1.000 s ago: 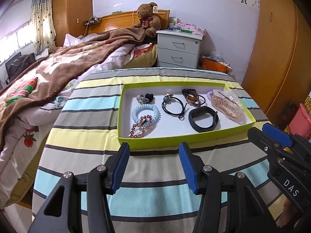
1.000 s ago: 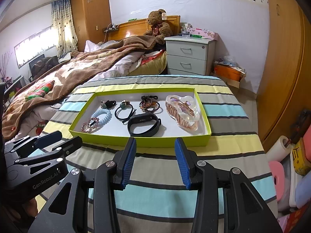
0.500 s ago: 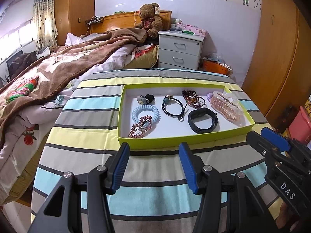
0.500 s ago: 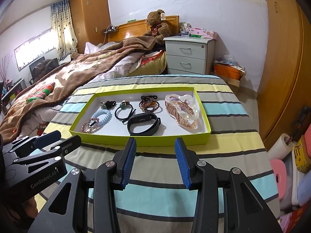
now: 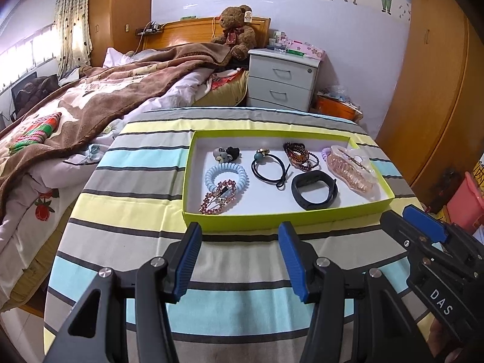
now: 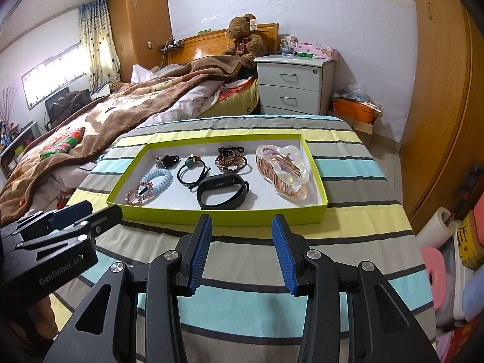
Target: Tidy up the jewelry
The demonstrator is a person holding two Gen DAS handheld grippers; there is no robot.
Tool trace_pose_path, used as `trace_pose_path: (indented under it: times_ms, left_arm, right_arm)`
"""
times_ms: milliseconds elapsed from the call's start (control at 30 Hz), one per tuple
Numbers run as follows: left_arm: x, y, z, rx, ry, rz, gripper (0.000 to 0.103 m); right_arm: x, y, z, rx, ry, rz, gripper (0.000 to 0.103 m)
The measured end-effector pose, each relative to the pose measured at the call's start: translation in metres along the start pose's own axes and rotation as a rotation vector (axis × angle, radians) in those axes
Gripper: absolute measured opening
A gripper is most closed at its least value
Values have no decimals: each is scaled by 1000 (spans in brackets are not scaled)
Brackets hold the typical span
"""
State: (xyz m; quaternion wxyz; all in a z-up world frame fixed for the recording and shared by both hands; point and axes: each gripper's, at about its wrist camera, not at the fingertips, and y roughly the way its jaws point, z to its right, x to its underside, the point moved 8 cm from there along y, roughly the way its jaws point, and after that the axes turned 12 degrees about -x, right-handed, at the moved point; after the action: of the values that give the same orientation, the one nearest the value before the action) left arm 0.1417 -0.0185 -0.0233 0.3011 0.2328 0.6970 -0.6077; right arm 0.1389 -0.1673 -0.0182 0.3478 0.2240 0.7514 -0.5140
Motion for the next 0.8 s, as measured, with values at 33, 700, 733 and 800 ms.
trace_pose_path:
  times_ms: [33,700,733,800]
  left_arm:
    - [-1,0,-1,0,-7,2,55]
    - [-3,0,-8,-14,-31,16,55]
    - [-3,0,-8,-13,-34,17,55]
    - [-3,0,-8,-14,-35,17,55]
  right_arm:
    - [0,0,0,0,0,0,42]
    - [0,1,2,4,3,1,42]
    - [1,2,2,5,3,1,42]
    - [0,1,2,4,3,2,42]
